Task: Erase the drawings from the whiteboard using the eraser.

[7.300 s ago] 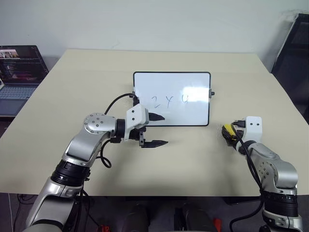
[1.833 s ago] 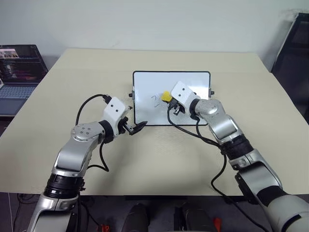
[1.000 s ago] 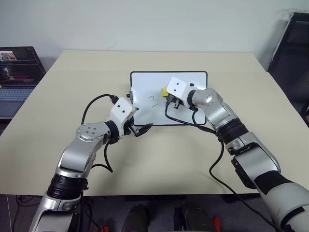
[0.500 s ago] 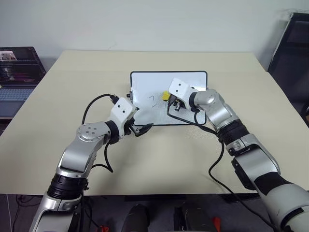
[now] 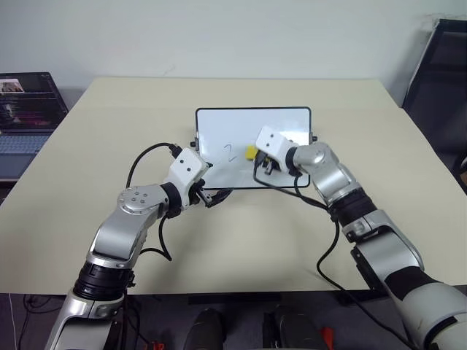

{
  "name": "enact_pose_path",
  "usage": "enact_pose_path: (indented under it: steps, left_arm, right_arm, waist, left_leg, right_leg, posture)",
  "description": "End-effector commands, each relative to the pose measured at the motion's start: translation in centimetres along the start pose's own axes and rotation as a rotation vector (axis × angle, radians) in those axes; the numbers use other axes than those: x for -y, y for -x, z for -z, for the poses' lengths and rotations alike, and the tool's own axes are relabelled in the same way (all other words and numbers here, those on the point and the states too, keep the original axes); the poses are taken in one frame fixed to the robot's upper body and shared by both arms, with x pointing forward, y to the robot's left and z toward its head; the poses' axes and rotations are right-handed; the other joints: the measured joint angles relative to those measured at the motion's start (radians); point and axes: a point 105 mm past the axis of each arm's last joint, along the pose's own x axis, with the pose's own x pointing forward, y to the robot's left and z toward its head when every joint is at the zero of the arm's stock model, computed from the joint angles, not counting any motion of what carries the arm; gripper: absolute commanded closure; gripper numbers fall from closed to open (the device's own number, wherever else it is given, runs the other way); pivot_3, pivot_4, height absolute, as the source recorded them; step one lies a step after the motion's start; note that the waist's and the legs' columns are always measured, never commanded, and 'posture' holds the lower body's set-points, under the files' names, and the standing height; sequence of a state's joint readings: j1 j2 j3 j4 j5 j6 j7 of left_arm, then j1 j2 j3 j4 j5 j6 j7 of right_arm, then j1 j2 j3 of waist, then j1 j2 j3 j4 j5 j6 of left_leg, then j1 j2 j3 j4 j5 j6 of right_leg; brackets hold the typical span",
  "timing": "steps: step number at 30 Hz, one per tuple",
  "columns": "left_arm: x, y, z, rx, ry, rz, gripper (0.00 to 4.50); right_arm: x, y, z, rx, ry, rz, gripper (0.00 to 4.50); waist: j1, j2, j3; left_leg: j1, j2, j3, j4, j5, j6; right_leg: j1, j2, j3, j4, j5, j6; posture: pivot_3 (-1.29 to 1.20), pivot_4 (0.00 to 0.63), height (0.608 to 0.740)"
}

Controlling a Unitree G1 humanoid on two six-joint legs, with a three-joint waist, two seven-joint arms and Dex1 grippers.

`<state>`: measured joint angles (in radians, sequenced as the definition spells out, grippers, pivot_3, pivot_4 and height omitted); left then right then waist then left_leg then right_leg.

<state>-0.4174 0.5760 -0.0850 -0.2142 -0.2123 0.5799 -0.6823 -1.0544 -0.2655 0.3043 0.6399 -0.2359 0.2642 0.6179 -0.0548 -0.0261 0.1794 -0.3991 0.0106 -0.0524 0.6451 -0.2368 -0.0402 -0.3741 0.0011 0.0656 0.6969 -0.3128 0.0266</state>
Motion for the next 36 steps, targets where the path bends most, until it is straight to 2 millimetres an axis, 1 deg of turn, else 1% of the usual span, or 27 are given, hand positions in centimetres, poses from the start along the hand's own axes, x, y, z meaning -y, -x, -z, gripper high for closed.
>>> enact_pose_path:
  steps: [1, 5, 7, 10, 12, 13, 17, 20, 22, 25, 31, 33, 36]
  left_arm:
    - [0.1, 0.1, -0.7, 0.028, -0.022, -0.003, 0.0]
    - [0.1, 0.1, -0.7, 0.029, -0.021, -0.001, 0.0]
    - [0.1, 0.1, -0.7, 0.03, -0.021, -0.003, 0.0]
    - [0.1, 0.2, -0.8, 0.031, -0.019, -0.005, 0.0]
    - [0.2, 0.2, -0.8, 0.032, -0.019, -0.004, 0.0]
    - [0.3, 0.1, -0.8, 0.033, -0.019, -0.003, 0.0]
    - [0.4, 0.1, -0.9, 0.035, -0.018, -0.001, 0.0]
    - [0.3, 0.1, -1.0, 0.035, -0.018, -0.001, 0.0]
    - [0.3, 0.1, -1.0, 0.036, -0.018, -0.002, 0.0]
    - [0.4, 0.2, -1.1, 0.038, -0.016, -0.001, 0.0]
    - [0.5, 0.2, -1.1, 0.037, -0.013, 0.001, 0.0]
    - [0.4, 0.2, -1.0, 0.035, -0.011, -0.001, 0.0]
    - [0.4, 0.3, -0.9, 0.031, -0.007, -0.005, 0.0]
  right_arm:
    - [0.6, 0.1, 0.5, -0.009, -0.008, 0.026, 3.31]
    - [-1.0, 0.0, 0.9, -0.03, -0.001, -0.061, 3.31]
    - [-2.2, 0.2, 1.8, -0.062, 0.016, -0.132, 3.31]
    - [-3.0, 0.6, 2.3, -0.081, 0.022, -0.182, 3.31]
    - [-3.0, 0.6, 1.9, -0.07, 0.028, -0.188, 3.31]
    - [-2.6, 0.5, 1.5, -0.057, 0.035, -0.165, 3.31]
    - [-0.3, 0.4, 0.2, -0.013, 0.037, -0.038, 3.31]
    - [0.9, 0.4, 0.1, -0.006, 0.031, 0.019, 3.32]
    - [1.1, 0.4, 0.4, -0.018, 0.029, 0.029, 3.32]
    - [0.5, 0.4, 1.1, -0.039, 0.03, -0.005, 3.32]
    - [-2.4, 0.8, 2.1, -0.069, 0.047, -0.16, 3.32]
    - [-2.6, 1.0, 2.3, -0.071, 0.046, -0.172, 3.32]
    - [-2.0, 1.0, 1.6, -0.044, 0.051, -0.13, 3.32]
  waist:
    - [0.001, 0.0, 0.0]
    - [-0.001, 0.0, 0.0]
    - [-0.002, 0.0, 0.0]
    - [-0.002, 0.0, 0.0]
    - [-0.002, 0.0, 0.0]
    - [-0.002, 0.0, 0.0]
    - [-0.002, 0.0, 0.0]
    - [-0.002, 0.0, 0.0]
    - [-0.002, 0.0, 0.0]
    - [-0.002, 0.0, 0.0]
    - [-0.002, 0.0, 0.0]
    - [-0.002, 0.0, 0.0]
    - [-0.003, 0.0, 0.0]
  left_leg:
    - [0.0, 0.0, 0.0, 0.0, 0.0, 0.0]
    - [-0.001, 0.0, 0.0, -0.001, 0.0, 0.0]
    - [-0.001, 0.0, 0.0, -0.001, 0.0, 0.0]
    - [0.0, 0.0, 0.0, -0.001, 0.0, 0.0]
    - [0.0, 0.0, 0.0, 0.0, 0.0, 0.0]
    - [0.0, 0.0, 0.0, 0.0, 0.0, 0.0]
    - [0.0, 0.0, 0.0, 0.0, 0.0, 0.0]
    - [0.0, 0.0, 0.0, 0.0, 0.0, 0.0]
    - [0.0, 0.0, 0.0, 0.0, 0.0, 0.0]
    - [-0.001, 0.0, 0.0, -0.001, 0.0, 0.0]
    - [0.0, 0.0, 0.0, -0.001, 0.0, 0.0]
    - [0.0, 0.0, 0.0, -0.001, 0.0, 0.0]
    - [0.0, 0.0, 0.0, 0.0, 0.0, 0.0]
  right_leg:
    - [0.0, 0.0, 0.0, -0.001, 0.0, 0.0]
    - [0.0, 0.0, 0.0, -0.001, 0.0, 0.0]
    - [0.0, 0.0, 0.0, -0.001, 0.0, 0.0]
    - [0.0, 0.0, 0.0, -0.001, 0.0, 0.0]
    - [0.0, 0.0, 0.0, -0.001, 0.0, 0.0]
    - [0.0, 0.0, 0.0, 0.0, 0.0, 0.0]
    - [0.0, 0.0, 0.0, 0.0, 0.0, 0.0]
    - [0.0, 0.0, 0.0, 0.0, 0.0, 0.0]
    - [0.0, 0.0, 0.0, 0.0, 0.0, 0.0]
    - [0.0, 0.0, 0.0, -0.001, 0.0, 0.0]
    - [0.0, 0.0, 0.0, -0.001, 0.0, 0.0]
    - [0.0, 0.0, 0.0, -0.001, 0.0, 0.0]
    - [0.0, 0.0, 0.0, -0.001, 0.0, 0.0]
  posture:
    - [0.0, 0.15, 0.74]
    - [0.0, 0.15, 0.74]
    - [0.0, 0.15, 0.74]
    - [0.0, 0.15, 0.74]
    - [0.0, 0.15, 0.74]
    - [0.0, 0.15, 0.74]
    - [0.0, 0.15, 0.74]
    - [0.0, 0.15, 0.74]
    - [0.0, 0.15, 0.74]
    - [0.0, 0.15, 0.74]
    - [0.0, 0.15, 0.74]
    - [0.0, 0.15, 0.74]
    - [0.0, 0.15, 0.74]
